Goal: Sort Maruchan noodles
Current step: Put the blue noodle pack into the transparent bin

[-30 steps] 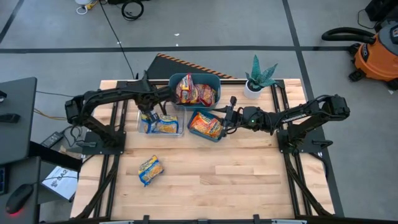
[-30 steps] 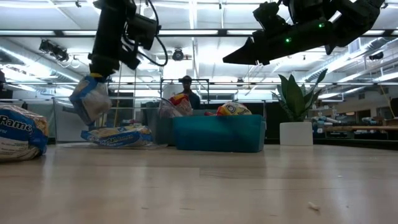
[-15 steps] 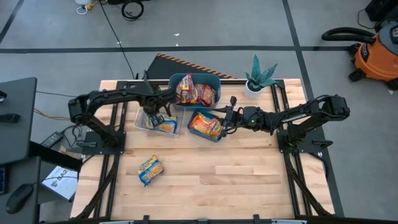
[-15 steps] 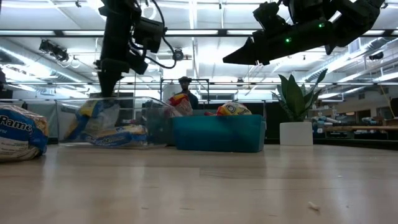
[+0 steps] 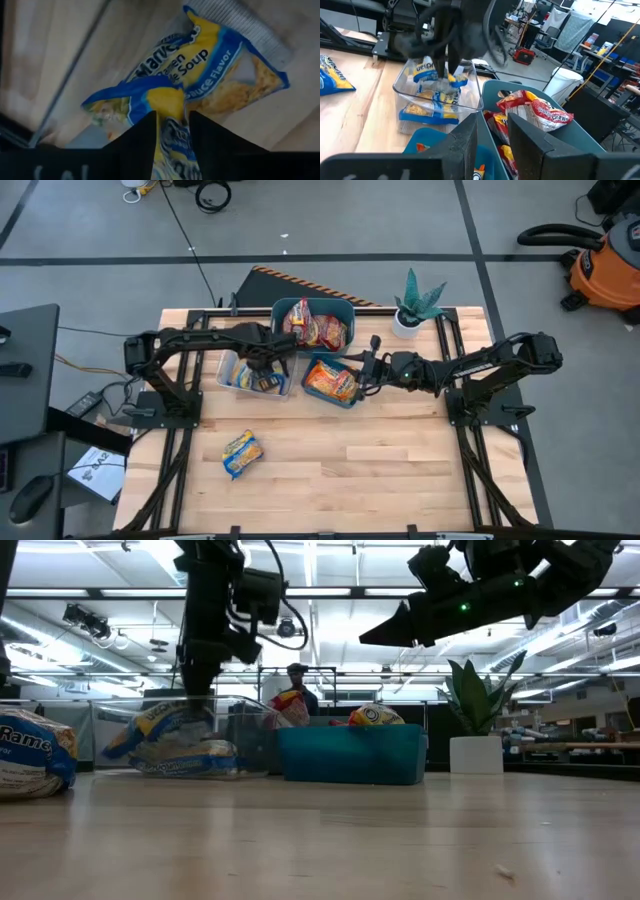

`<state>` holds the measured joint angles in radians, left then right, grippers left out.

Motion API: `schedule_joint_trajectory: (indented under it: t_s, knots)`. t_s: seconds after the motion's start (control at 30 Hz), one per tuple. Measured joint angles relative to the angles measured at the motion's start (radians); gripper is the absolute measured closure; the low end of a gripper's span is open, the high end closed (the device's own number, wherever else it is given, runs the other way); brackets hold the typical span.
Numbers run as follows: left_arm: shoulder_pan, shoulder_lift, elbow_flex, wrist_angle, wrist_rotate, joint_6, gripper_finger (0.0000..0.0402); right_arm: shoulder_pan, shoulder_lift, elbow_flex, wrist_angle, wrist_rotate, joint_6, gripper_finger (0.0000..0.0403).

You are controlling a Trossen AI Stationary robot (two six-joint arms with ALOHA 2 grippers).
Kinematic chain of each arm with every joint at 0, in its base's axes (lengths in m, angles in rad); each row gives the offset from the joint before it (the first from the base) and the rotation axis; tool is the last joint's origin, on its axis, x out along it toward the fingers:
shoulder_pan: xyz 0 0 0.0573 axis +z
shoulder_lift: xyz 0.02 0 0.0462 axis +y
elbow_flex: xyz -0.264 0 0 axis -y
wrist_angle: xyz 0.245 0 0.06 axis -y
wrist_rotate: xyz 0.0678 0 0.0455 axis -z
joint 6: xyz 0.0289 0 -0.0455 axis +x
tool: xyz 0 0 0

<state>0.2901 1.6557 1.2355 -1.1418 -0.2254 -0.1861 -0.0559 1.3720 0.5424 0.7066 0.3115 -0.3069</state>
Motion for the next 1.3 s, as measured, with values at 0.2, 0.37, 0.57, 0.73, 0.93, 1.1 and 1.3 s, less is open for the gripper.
schedule_joint_trajectory:
  t_s: [0.2,0.37,0.57,0.73,0.93,1.1,1.3]
  knots:
    - [-0.030,-0.059,0.072,-0.048,0.022,-0.037,0.0239,-0.009,0.000,-0.020,0.033,0.001,-0.002,0.0289]
    - [-0.113,-0.109,0.085,-0.056,0.146,-0.105,0.0226,-0.011,0.000,-0.022,0.041,0.001,-0.002,0.0289]
    - [-0.329,-0.115,0.078,-0.055,0.181,-0.281,0.0226,-0.011,0.000,-0.022,0.041,0.000,-0.002,0.0289]
    - [-0.515,-0.109,0.046,0.043,0.224,-0.413,0.0226,-0.011,0.000,-0.022,0.052,0.001,-0.002,0.0289]
    - [-0.671,-0.081,0.008,0.144,0.221,-0.599,0.0226,-0.010,0.000,-0.022,0.074,0.000,0.000,0.0289]
    - [-0.737,-0.010,-0.027,0.146,0.170,-0.629,0.0226,-0.010,0.000,-0.022,0.085,-0.027,0.001,0.0289]
    - [-0.724,0.080,-0.032,0.184,0.238,-0.529,0.0226,-0.010,0.000,-0.022,0.093,-0.044,0.001,0.0289]
